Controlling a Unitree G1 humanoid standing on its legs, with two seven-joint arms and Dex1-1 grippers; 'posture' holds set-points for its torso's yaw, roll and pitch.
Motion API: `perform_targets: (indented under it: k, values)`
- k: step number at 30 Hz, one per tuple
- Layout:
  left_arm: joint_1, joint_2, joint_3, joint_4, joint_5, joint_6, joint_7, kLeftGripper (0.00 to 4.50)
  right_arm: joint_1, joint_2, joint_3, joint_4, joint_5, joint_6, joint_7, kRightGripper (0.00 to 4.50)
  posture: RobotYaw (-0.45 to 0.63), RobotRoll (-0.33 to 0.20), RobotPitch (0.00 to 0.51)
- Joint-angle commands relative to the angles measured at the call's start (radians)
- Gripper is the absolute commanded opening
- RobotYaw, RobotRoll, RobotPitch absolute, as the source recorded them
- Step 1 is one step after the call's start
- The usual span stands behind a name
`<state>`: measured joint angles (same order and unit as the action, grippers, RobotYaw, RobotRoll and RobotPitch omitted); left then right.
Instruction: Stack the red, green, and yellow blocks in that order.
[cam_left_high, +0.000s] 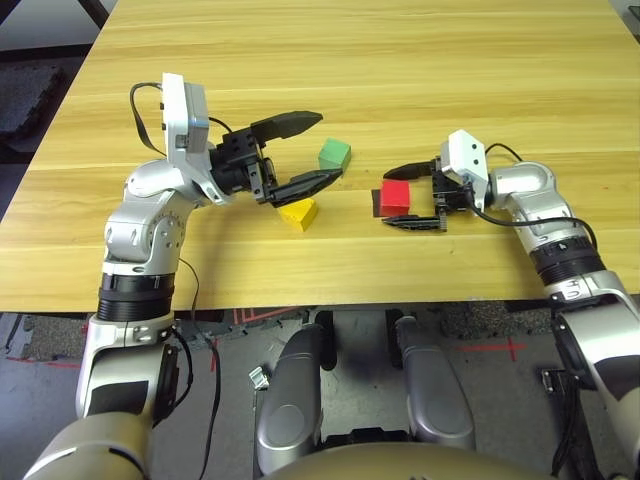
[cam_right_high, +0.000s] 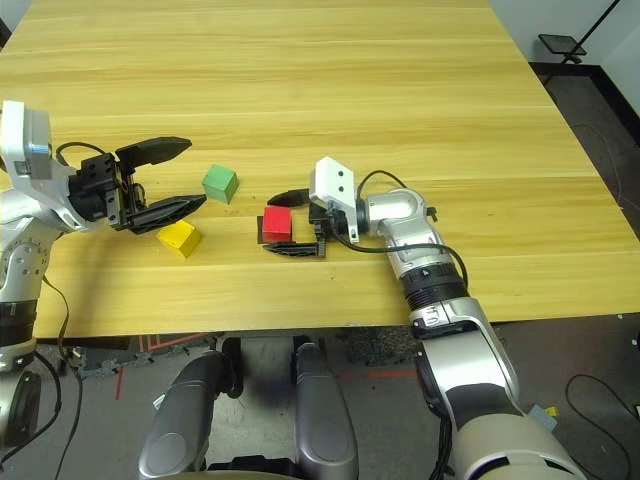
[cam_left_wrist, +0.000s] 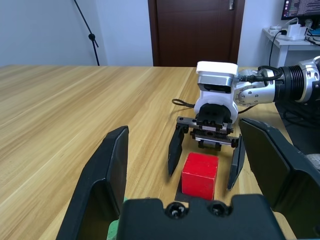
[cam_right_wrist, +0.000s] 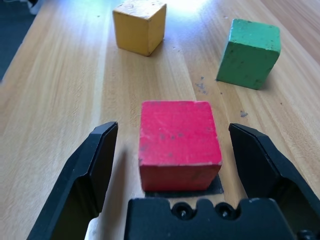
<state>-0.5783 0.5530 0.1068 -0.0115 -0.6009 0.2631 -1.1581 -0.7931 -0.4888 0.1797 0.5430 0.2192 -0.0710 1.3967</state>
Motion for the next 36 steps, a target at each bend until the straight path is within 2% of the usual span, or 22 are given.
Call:
perform_targets:
  k: [1, 6, 11, 16, 20, 24, 28, 32, 34, 36]
  values:
    - [0.003, -0.003, -0.006, 0.005, -0.001, 0.0, -0.005, 4.5, -0.004, -0.039, -0.036, -0.074, 0.056, 0.074, 0.054, 4.48, 0.38, 0.081, 0.285]
    - [0.002, -0.007, -0.009, 0.016, 0.004, -0.006, -0.008, 4.5, -0.01, -0.11, -0.075, -0.153, 0.109, 0.175, 0.098, 4.48, 0.37, 0.075, 0.278]
    - [-0.008, -0.004, -0.022, 0.055, 0.066, -0.03, 0.031, 4.5, -0.009, -0.208, -0.12, -0.187, 0.127, 0.238, 0.114, 4.48, 0.35, 0.071, 0.278]
    - [-0.021, 0.0, -0.047, 0.12, 0.152, -0.073, 0.069, 4.5, -0.015, -0.268, -0.165, -0.192, 0.125, 0.273, 0.076, 4.48, 0.32, 0.061, 0.276]
    - [-0.058, 0.001, -0.065, 0.139, 0.195, -0.021, 0.136, 4.5, -0.002, -0.294, -0.233, -0.217, 0.137, 0.314, -0.015, 4.48, 0.3, 0.063, 0.28]
    - [-0.073, -0.023, -0.044, 0.068, 0.19, 0.121, 0.282, 4.5, 0.063, -0.314, -0.268, -0.283, 0.144, 0.345, -0.059, 4.48, 0.27, 0.07, 0.288]
    - [-0.019, -0.103, -0.004, -0.161, 0.16, 0.337, 0.533, 4.5, 0.137, -0.326, -0.308, -0.346, 0.167, 0.386, -0.11, 4.48, 0.25, 0.071, 0.295]
    - [0.024, -0.188, -0.001, -0.394, 0.178, 0.576, 0.787, 4.5, 0.197, -0.336, -0.34, -0.394, 0.189, 0.417, -0.152, 4.48, 0.26, 0.074, 0.302]
    - [0.021, -0.205, -0.007, -0.455, 0.192, 0.665, 0.865, 4.5, 0.215, -0.335, -0.352, -0.408, 0.195, 0.426, -0.173, 4.48, 0.26, 0.075, 0.304]
    - [0.015, -0.186, -0.041, -0.479, 0.229, 0.725, 0.911, 4.5, 0.225, -0.332, -0.355, -0.411, 0.202, 0.429, -0.187, 4.48, 0.27, 0.078, 0.307]
